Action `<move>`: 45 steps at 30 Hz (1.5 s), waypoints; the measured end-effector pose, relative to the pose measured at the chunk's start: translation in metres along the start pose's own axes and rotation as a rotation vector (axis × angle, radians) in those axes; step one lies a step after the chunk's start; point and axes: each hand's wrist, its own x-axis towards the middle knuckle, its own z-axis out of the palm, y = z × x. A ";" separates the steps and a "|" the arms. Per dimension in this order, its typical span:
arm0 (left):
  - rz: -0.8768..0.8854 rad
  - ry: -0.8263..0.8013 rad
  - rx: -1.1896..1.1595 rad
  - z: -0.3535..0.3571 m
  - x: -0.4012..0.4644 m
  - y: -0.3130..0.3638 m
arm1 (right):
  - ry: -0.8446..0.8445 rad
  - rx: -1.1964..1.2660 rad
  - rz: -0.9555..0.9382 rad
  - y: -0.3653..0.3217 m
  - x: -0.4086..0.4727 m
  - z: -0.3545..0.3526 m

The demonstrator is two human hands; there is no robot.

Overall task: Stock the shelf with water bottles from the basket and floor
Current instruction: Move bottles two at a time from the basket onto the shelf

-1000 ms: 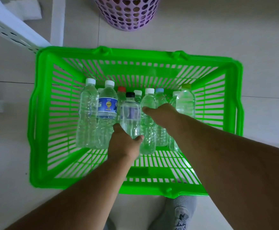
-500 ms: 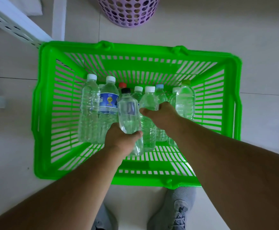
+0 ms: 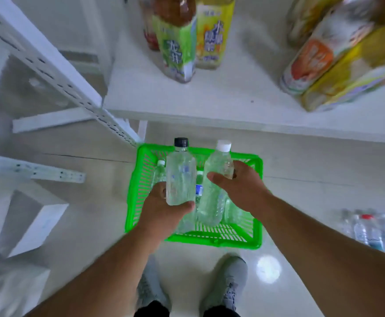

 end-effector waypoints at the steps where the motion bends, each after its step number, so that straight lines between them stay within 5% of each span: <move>1: 0.018 -0.006 -0.007 -0.014 -0.019 0.018 | -0.003 -0.007 -0.025 -0.020 -0.020 -0.016; 11: 0.256 -0.033 -0.077 -0.146 -0.218 0.173 | 0.098 0.099 -0.307 -0.199 -0.228 -0.137; 25: 0.553 -0.027 -0.150 -0.266 -0.409 0.271 | 0.361 0.186 -0.578 -0.342 -0.456 -0.210; 34: 0.627 0.048 -0.131 -0.278 -0.449 0.306 | 0.382 0.224 -0.654 -0.381 -0.497 -0.241; 45: 0.618 0.133 -0.132 -0.250 -0.430 0.360 | 0.347 0.163 -0.660 -0.395 -0.443 -0.298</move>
